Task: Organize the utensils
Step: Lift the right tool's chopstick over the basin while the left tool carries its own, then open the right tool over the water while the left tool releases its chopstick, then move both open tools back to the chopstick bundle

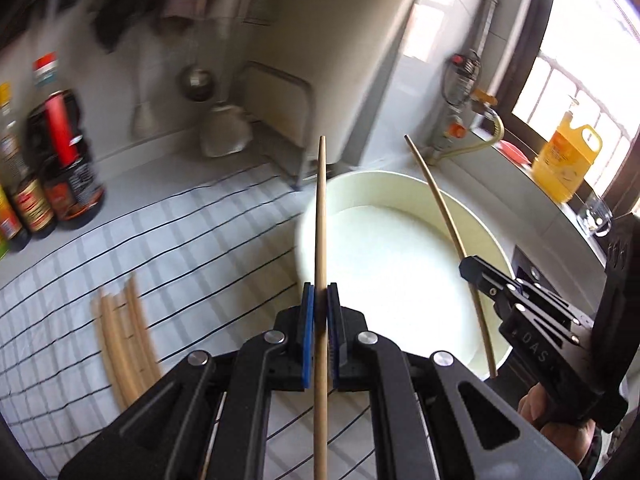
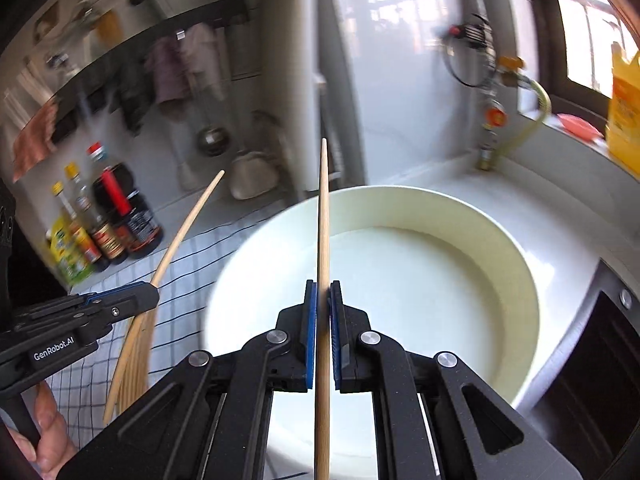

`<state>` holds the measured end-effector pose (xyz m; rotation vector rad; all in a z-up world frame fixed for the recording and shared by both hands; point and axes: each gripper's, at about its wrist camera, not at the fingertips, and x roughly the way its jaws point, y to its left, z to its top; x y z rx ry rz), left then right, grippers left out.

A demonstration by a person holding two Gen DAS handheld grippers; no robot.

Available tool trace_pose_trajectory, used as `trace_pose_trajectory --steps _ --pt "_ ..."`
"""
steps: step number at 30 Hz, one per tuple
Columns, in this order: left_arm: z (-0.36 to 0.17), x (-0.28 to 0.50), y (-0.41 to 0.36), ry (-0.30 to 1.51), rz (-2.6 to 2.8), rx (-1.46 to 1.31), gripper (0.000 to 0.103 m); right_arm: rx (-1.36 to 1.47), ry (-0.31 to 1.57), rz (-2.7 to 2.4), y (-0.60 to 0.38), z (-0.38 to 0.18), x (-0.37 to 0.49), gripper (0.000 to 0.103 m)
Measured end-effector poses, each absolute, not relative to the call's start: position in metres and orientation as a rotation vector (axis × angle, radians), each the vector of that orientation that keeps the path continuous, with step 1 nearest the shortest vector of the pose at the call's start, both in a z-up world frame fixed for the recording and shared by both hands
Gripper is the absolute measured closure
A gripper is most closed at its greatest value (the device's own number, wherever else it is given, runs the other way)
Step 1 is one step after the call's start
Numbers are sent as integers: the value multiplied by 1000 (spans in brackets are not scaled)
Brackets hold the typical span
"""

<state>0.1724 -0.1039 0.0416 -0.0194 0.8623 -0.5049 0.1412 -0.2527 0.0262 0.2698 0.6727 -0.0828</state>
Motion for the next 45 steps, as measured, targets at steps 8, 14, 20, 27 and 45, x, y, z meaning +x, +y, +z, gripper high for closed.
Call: trace_pose_trajectory --steps 8,14,20,27,45 --pt "22 204 -183 919 -585 57 96 338 717 -161 -295 1 144 97" --pt "-2 224 -206 973 -581 94 96 348 771 -179 -300 -18 152 97" --pt "-15 231 -208 1004 -560 101 84 346 786 -191 -301 -23 154 96" --pt "-2 231 -185 947 -494 66 31 347 747 -213 -302 -15 148 83" --pt "10 199 -126 908 -426 46 31 324 741 -135 -281 -14 148 76"
